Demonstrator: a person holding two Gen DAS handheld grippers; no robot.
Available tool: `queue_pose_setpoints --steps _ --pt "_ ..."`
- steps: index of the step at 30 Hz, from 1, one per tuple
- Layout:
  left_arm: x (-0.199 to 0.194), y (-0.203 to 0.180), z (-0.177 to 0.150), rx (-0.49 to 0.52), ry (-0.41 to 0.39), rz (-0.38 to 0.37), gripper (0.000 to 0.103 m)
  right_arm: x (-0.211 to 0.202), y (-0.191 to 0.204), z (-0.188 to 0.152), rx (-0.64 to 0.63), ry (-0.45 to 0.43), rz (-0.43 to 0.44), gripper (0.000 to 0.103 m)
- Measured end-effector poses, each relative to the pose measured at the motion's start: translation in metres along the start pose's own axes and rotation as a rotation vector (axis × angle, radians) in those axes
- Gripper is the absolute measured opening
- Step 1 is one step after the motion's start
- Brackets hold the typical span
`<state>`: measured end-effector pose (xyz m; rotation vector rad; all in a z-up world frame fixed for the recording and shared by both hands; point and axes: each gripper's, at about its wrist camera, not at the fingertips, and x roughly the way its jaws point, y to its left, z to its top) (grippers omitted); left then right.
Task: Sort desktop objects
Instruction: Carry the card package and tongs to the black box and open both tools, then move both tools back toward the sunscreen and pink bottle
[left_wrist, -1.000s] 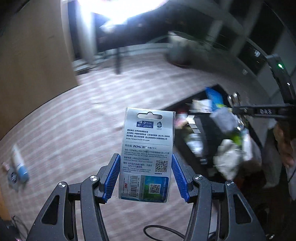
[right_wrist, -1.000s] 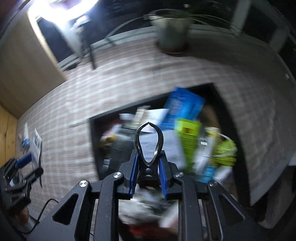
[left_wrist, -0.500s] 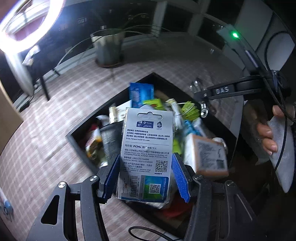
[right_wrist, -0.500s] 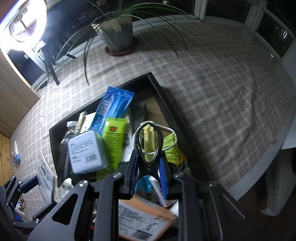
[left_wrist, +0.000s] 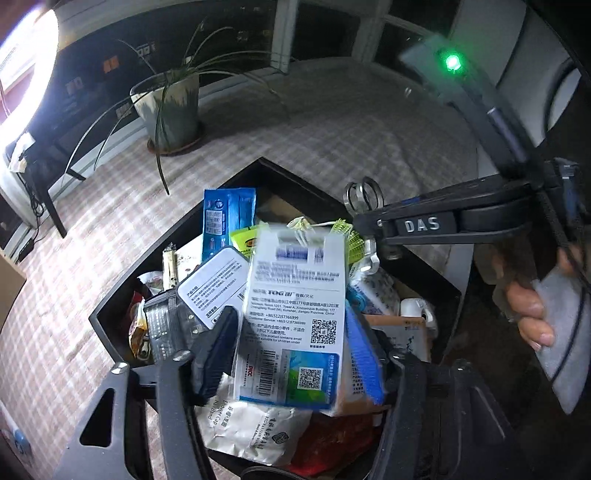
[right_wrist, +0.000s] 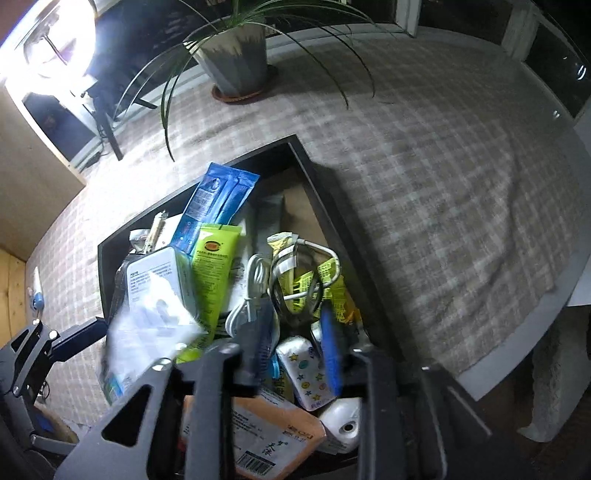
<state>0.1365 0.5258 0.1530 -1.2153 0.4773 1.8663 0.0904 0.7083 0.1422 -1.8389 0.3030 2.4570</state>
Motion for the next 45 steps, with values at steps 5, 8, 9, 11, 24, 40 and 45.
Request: queue_pose_setpoints --steps 5,8,9,11,24,40,45 --pt "-0.002 0.005 0.001 -0.027 -0.003 0.012 0.064 -0.007 0.000 0.004 0.005 -0.017 0.016 0.042" --pt "-0.006 0.010 0.000 -0.037 -0.008 0.021 0.064 -0.007 0.004 0.005 -0.001 -0.014 0.021 0.042" --pt "-0.007 0.012 0.000 -0.042 -0.011 0.023 0.064 -0.007 0.006 0.005 -0.004 -0.012 0.023 0.042" --pt "-0.008 0.017 -0.001 -0.054 -0.013 0.028 0.064 -0.005 0.011 0.006 -0.016 -0.008 0.027 0.042" --pt "-0.034 0.079 -0.039 -0.212 -0.028 0.115 0.063 0.000 0.088 0.020 -0.154 0.002 0.074 0.042" --pt "-0.113 0.240 -0.162 -0.506 -0.061 0.269 0.063 0.006 0.300 0.014 -0.356 0.023 0.180 0.042" --pt "-0.144 0.312 -0.218 -0.640 -0.080 0.330 0.063 0.014 0.380 0.004 -0.409 0.024 0.220 0.042"
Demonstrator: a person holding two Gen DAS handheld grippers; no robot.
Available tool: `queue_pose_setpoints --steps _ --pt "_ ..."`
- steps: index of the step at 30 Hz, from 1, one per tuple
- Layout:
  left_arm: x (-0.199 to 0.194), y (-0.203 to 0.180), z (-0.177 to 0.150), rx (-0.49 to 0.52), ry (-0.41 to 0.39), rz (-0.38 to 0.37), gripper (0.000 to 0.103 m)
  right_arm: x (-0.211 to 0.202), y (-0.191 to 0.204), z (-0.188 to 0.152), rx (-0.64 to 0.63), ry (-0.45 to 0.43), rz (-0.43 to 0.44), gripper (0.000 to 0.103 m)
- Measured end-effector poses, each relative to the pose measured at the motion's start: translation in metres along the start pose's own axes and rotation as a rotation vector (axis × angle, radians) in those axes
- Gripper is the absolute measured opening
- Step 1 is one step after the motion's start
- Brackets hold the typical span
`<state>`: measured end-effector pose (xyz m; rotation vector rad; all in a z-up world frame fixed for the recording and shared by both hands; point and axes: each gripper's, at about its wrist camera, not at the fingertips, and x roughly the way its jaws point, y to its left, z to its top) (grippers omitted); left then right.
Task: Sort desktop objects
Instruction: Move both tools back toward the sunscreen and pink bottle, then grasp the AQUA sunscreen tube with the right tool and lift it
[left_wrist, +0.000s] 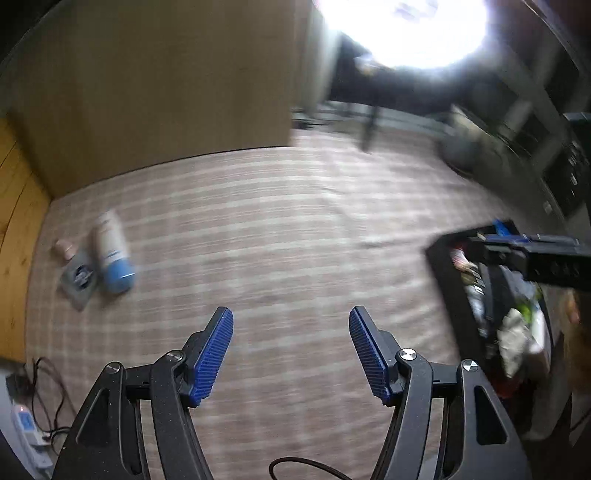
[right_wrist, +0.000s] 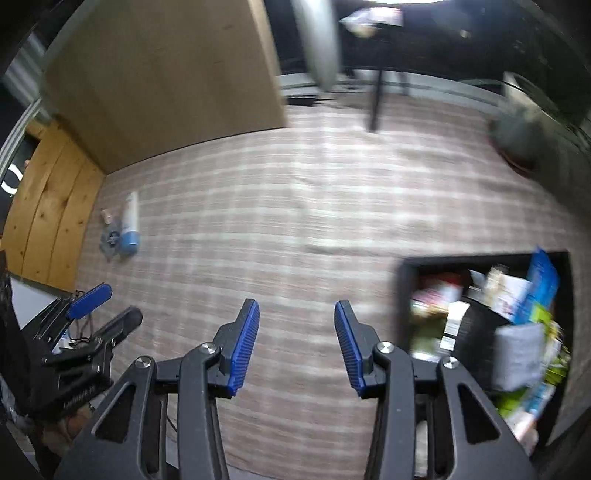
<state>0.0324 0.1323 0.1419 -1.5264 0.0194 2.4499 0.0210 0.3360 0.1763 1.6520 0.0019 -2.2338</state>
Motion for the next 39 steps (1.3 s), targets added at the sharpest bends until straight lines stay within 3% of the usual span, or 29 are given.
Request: queue_pose_setpoints --steps 6,14,25,32,39 --pt "0.010 0.095 0.001 -0.136 0.004 0.051 0.063 0.035 0.080 0.028 -0.069 0.006 0.044 0.042" --pt "0.034 0.187 0.008 -0.276 0.020 0.069 0.063 0.097 0.162 0.067 -0.095 0.061 0.119 0.042" --pt "0.084 0.219 0.022 -0.301 0.064 0.047 0.064 0.177 0.237 0.103 -0.176 0.174 0.169 0.042" --pt "0.109 0.231 0.025 -0.348 0.077 0.018 0.064 0.225 0.251 0.112 -0.157 0.266 0.225 0.042" --pt "0.121 0.236 0.026 -0.369 0.076 -0.013 0.061 0.242 0.264 0.118 -0.160 0.284 0.281 0.042"
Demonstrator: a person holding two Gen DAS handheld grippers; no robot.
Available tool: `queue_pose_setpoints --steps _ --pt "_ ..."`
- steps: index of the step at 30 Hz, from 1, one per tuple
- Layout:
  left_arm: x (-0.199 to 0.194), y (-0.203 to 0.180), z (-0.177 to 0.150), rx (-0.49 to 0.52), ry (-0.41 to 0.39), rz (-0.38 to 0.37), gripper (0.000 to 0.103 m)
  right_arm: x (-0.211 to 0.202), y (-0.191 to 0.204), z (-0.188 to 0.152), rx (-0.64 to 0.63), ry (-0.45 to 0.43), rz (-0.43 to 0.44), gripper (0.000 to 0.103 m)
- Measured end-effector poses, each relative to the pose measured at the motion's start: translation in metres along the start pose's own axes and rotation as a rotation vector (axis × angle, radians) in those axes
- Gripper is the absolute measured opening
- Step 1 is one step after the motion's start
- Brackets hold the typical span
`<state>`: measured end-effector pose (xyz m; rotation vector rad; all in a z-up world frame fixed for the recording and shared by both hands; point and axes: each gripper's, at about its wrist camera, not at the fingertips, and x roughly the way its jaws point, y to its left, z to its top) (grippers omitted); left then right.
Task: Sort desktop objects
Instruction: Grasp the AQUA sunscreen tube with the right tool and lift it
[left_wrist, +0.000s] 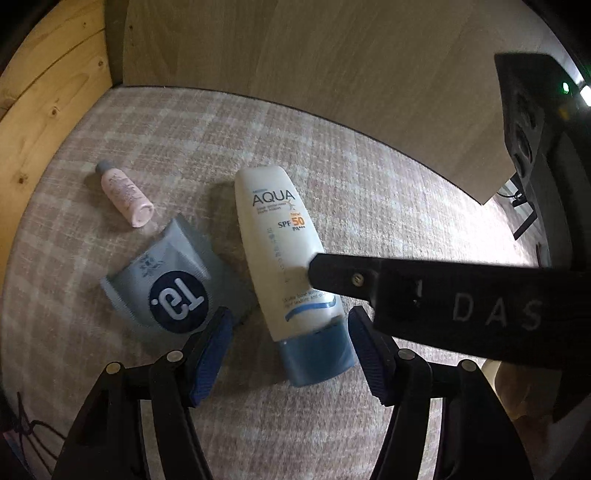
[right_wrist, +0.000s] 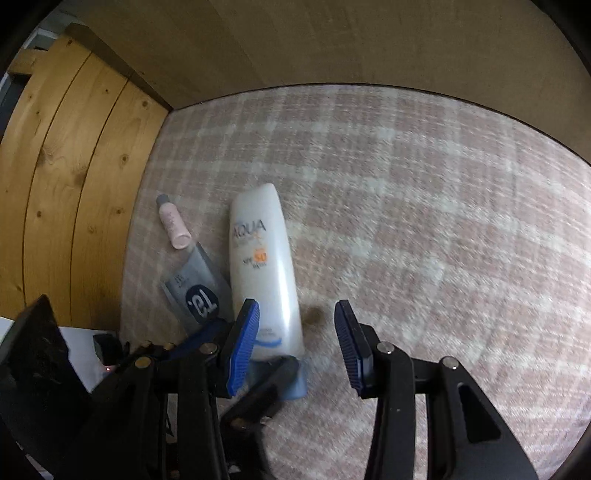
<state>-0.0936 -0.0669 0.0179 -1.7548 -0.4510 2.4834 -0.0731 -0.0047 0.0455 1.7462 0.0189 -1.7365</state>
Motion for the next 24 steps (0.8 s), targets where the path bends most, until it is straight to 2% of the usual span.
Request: queue_pose_setpoints --steps 8,15,24 --pt "0.009 -0.003 -0.001 -0.004 -0.005 -0.025 0.047 0.017 -0.002 -0.001 0.060 0.047 0.115 0.040" --pt "0.003 -0.004 -0.009 -0.011 -0.001 -0.061 0.047 0.006 -0.004 -0.014 0.080 0.021 0.110 0.038" --pt "-0.027 -0.042 -0.024 0.032 -0.043 -0.082 0.047 -0.045 -0.020 -0.049 0.115 -0.062 0.137 0.037"
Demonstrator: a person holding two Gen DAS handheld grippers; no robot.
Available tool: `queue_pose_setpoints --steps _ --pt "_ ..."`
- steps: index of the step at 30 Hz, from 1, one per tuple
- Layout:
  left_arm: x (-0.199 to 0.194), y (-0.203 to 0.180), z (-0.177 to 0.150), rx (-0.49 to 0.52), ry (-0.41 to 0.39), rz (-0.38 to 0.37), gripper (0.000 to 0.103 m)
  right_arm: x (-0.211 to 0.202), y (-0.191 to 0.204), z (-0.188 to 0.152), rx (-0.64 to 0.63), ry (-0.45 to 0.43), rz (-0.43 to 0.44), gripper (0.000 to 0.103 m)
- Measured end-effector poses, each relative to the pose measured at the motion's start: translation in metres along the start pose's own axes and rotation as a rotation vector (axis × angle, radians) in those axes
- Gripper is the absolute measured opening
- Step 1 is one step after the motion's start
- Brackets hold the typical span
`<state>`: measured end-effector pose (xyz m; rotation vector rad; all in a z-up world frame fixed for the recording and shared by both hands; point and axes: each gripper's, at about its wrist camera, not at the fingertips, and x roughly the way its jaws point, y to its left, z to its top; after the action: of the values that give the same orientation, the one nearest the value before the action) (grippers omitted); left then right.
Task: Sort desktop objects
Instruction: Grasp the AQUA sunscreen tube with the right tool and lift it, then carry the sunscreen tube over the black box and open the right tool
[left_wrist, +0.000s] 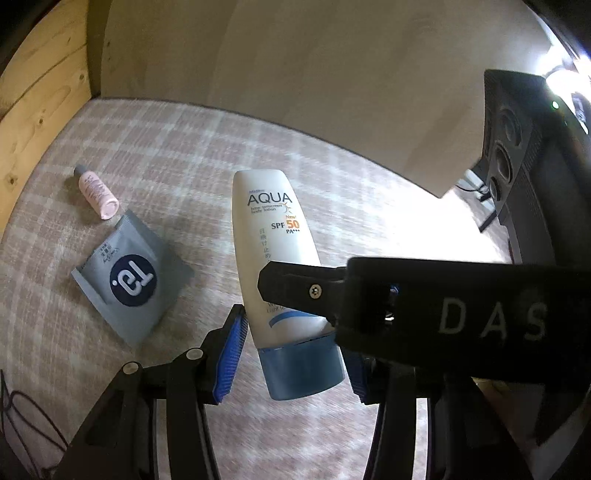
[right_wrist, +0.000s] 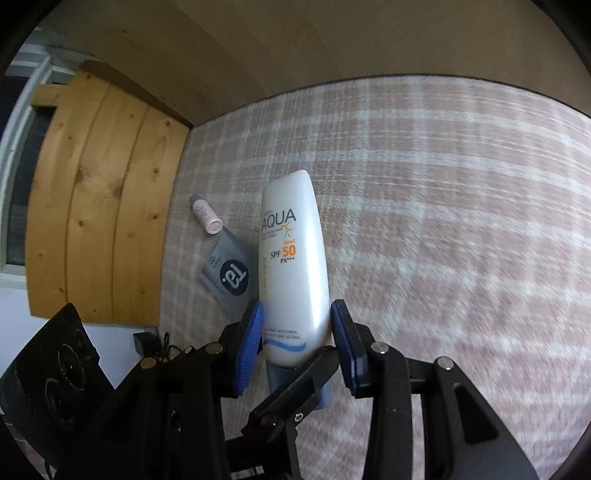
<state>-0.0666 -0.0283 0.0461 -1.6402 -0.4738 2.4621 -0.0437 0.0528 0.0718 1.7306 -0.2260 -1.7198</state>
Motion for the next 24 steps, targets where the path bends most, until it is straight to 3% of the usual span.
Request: queue_pose_setpoints --steps 12,16,24 --pt "-0.036 -0.105 -0.030 0.175 -0.044 -0.045 0.045 -0.105 -0.048 -0.060 0.081 -0.150 0.039 0.037" --pt "-0.032 -0.156 -0.033 0.237 -0.039 -0.074 0.045 -0.147 -0.079 -0.086 0.126 -0.211 0.032 0.037" --pt "-0.036 -0.261 -0.078 0.377 -0.013 -0.159 0.044 -0.232 -0.163 -0.151 0.234 -0.312 0.000 0.037"
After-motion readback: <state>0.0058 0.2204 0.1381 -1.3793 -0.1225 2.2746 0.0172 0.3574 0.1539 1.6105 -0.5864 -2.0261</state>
